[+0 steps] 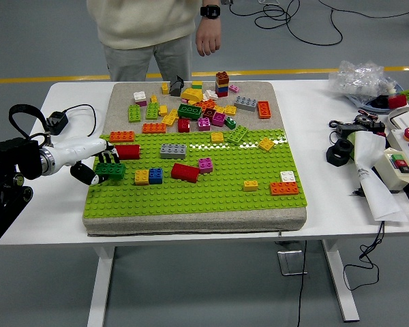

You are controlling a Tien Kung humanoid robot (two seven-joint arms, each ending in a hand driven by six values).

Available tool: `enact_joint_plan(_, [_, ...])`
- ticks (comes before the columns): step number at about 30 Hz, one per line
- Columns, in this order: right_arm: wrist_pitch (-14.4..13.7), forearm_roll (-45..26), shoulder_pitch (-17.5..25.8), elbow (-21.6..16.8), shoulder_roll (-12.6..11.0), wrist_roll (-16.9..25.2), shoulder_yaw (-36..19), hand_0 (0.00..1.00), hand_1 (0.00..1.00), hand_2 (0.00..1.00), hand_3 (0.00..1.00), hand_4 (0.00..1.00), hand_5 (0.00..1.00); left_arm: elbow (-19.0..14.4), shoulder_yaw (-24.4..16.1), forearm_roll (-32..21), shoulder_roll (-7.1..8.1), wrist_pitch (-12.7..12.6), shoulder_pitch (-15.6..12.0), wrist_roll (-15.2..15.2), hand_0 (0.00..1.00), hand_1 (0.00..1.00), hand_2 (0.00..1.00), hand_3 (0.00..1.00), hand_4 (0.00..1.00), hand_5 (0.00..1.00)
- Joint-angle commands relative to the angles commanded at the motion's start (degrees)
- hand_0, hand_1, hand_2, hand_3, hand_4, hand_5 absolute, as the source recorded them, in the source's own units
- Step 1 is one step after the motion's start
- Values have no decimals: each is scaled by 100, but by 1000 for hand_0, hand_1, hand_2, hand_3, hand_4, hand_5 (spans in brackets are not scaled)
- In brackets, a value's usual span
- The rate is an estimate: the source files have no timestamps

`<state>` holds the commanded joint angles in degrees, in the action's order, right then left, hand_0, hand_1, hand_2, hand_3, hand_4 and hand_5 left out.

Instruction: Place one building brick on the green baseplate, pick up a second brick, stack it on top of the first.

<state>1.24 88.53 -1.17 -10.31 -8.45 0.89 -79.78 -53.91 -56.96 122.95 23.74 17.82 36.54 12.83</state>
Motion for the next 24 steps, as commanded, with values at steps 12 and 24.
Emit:
enact_joint_plan(12, [1, 66, 11, 0, -18, -14, -67, 765, 703, 738, 748, 998, 633, -974, -198, -180, 1, -22, -580, -331, 653, 608, 507, 539, 411, 2])
enact_joint_plan(24, [10, 120, 24, 0, -51, -26, -108, 765, 702, 738, 748, 998, 631, -1463, -390, 100, -217, -105, -1093, -762, 648, 601, 505, 534, 395, 2])
